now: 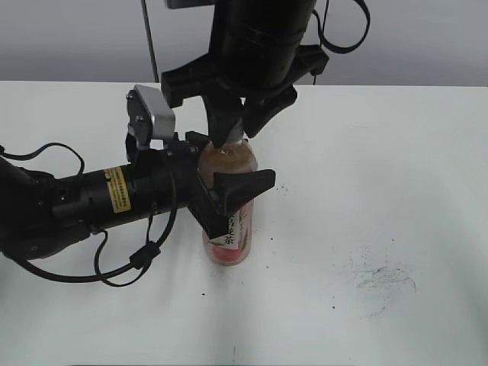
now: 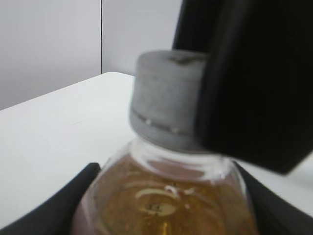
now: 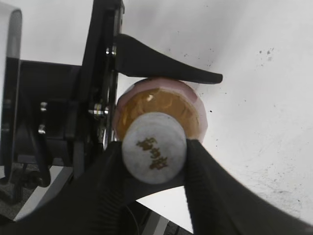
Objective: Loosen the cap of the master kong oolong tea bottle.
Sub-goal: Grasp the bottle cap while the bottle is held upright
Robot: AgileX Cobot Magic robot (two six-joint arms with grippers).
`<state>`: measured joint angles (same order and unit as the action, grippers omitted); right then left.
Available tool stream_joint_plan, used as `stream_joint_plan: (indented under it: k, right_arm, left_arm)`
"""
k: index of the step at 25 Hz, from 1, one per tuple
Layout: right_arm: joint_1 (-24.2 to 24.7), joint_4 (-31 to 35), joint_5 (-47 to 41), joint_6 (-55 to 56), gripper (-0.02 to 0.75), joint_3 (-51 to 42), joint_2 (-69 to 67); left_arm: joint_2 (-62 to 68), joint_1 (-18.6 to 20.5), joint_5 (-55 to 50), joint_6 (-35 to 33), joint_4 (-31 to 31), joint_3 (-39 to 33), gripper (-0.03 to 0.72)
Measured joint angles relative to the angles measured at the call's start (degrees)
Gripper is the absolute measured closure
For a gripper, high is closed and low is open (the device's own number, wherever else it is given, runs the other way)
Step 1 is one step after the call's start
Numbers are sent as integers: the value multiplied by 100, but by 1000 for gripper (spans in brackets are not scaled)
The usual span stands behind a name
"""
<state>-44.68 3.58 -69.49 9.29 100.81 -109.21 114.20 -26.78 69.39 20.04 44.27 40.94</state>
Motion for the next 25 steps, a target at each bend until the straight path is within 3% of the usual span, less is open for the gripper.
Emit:
stream_joint_plan:
  k: [11,25]
  right_arm:
    - [0,0,-11,-540,455,0,0]
    - [32,-43,28,-4772,456,11,0]
  left_arm:
    - [0,0,0,0,-6,0,241]
    - [0,0,-5,-24,11,0,241]
